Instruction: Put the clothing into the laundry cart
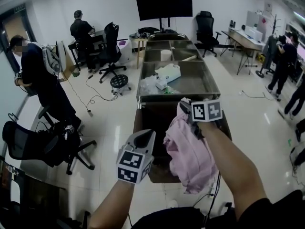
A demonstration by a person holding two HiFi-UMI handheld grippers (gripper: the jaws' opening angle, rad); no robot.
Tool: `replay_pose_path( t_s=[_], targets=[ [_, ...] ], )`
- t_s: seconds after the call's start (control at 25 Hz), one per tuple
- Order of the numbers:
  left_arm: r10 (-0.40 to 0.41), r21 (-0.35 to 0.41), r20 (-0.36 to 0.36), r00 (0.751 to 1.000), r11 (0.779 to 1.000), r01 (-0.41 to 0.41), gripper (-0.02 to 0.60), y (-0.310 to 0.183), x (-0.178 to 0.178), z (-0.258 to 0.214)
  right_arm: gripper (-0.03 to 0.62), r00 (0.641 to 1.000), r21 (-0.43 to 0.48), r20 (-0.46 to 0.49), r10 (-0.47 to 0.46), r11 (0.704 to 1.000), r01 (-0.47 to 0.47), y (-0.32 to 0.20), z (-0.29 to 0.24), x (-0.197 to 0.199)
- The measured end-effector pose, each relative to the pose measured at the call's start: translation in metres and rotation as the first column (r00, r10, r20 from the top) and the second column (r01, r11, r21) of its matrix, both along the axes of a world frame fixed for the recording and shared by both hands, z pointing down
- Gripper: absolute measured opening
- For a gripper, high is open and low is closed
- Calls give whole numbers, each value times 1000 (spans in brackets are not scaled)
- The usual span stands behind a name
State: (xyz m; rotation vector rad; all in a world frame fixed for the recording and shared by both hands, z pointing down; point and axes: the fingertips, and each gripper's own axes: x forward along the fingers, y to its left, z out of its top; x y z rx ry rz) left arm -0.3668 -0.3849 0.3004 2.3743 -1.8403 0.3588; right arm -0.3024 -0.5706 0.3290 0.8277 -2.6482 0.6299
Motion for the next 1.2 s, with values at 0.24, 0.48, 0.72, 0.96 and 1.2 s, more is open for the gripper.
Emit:
replay_pose_path(
  t_s=[0.24, 0.48, 0.72, 0.96, 1.2],
  targets=[
    [7, -1, -2, 1000, 1000, -7, -2, -3, 8, 3, 166, 986, -89, -131, -99, 992, 88, 13, 39, 6],
    [25, 1, -8, 1000, 1000, -25, -2, -5, 14, 4, 186, 980, -110, -141, -138, 986, 123, 22, 37, 13],
    [61, 3, -15, 998, 998, -61, -2, -3, 22, 2, 186, 979, -147, -167, -114, 985, 90, 28, 38, 29],
    [93, 13, -29, 995, 996, -93, -2, 7, 27, -1, 186, 977, -184, -193, -94, 981, 58, 49, 37, 46],
    [150, 24, -32, 988, 989, -149, -2, 30, 42, 0, 186, 969, -204, -244, -46, 979, -5, 82, 39, 76]
  ],
)
